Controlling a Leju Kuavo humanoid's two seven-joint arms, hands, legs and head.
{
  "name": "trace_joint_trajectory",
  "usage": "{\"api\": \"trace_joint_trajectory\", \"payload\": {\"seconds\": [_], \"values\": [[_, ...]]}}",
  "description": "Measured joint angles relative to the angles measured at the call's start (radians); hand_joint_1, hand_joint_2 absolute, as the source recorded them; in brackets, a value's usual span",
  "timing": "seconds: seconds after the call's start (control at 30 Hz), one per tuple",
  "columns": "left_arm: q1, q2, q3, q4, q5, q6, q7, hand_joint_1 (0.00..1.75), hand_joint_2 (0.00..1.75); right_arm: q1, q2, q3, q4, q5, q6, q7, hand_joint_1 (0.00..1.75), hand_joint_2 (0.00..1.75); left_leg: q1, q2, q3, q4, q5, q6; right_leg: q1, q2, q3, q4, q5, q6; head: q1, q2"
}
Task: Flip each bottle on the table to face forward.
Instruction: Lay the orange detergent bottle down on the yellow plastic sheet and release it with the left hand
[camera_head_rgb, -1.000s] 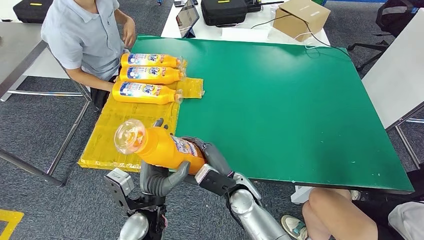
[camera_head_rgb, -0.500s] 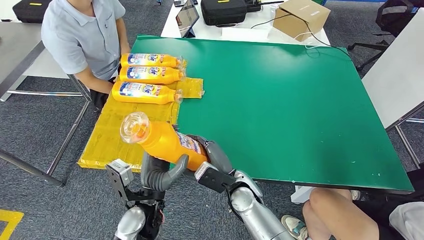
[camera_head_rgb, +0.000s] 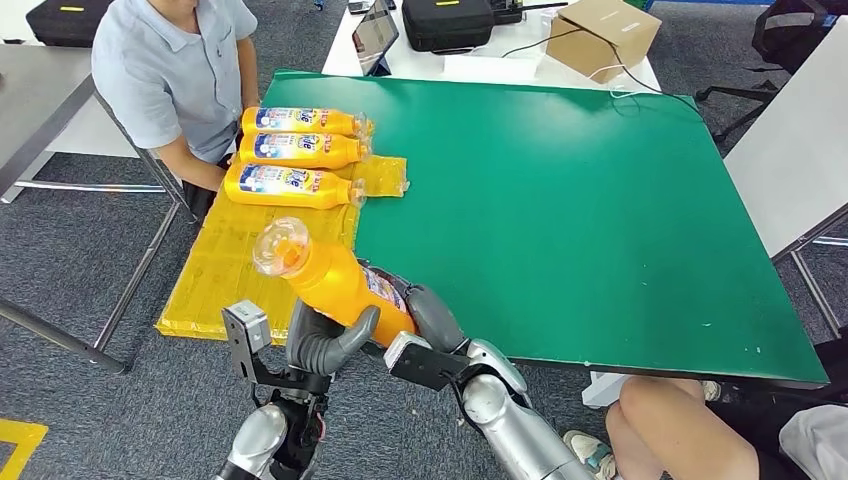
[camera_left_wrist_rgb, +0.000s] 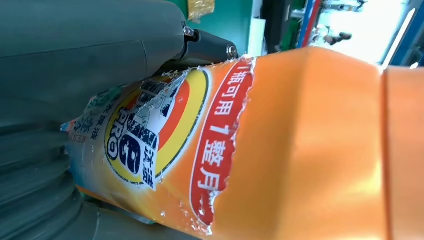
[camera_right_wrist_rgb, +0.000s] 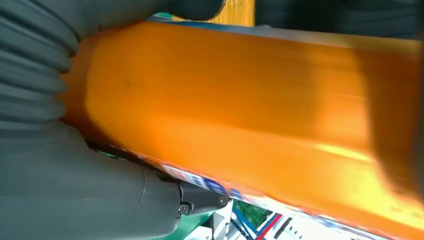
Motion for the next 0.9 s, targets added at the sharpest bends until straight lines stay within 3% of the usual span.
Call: {"api": "trace_joint_trajectory", "payload": {"seconds": [0.3,0.47,0.63,0.9], "values": [[-0.06,0.039,0.042,0.022,-0.254,0.187,0.01,1.75,1.75,0.04,-0.031,-0.011,-0.047,0.11,-0.177,-0.03,0.0,0.0,0.0,0.0,0.0,0.0,0.0,0.0,0.0,0.0,0.0,0.0,0.0,0.0,0.0,0.0],[-0.077,0.061,0.081,0.023,-0.361,0.229,0.01,1.75,1.75,0.104,-0.06,-0.087,-0.083,0.113,-0.24,-0.071,0.0,0.0,0.0,0.0,0.0,0.0,0.0,0.0,0.0,0.0,0.0,0.0,0.0,0.0,0.0,0.0],[-0.104,0.079,0.087,0.033,-0.618,0.355,0.055,1.75,1.75,0.169,-0.062,-0.187,-0.151,0.064,-0.313,-0.103,0.0,0.0,0.0,0.0,0.0,0.0,0.0,0.0,0.0,0.0,-0.001,0.0,0.0,0.0,0.0,0.0],[-0.234,0.11,0.072,0.236,-0.916,0.265,0.2,1.75,1.75,0.235,-0.041,-0.286,-0.279,0.032,-0.285,-0.096,0.0,0.0,0.0,0.0,0.0,0.0,0.001,0.0,0.0,0.0,0.0,0.0,0.0,0.0,0.0,0.0]]}}
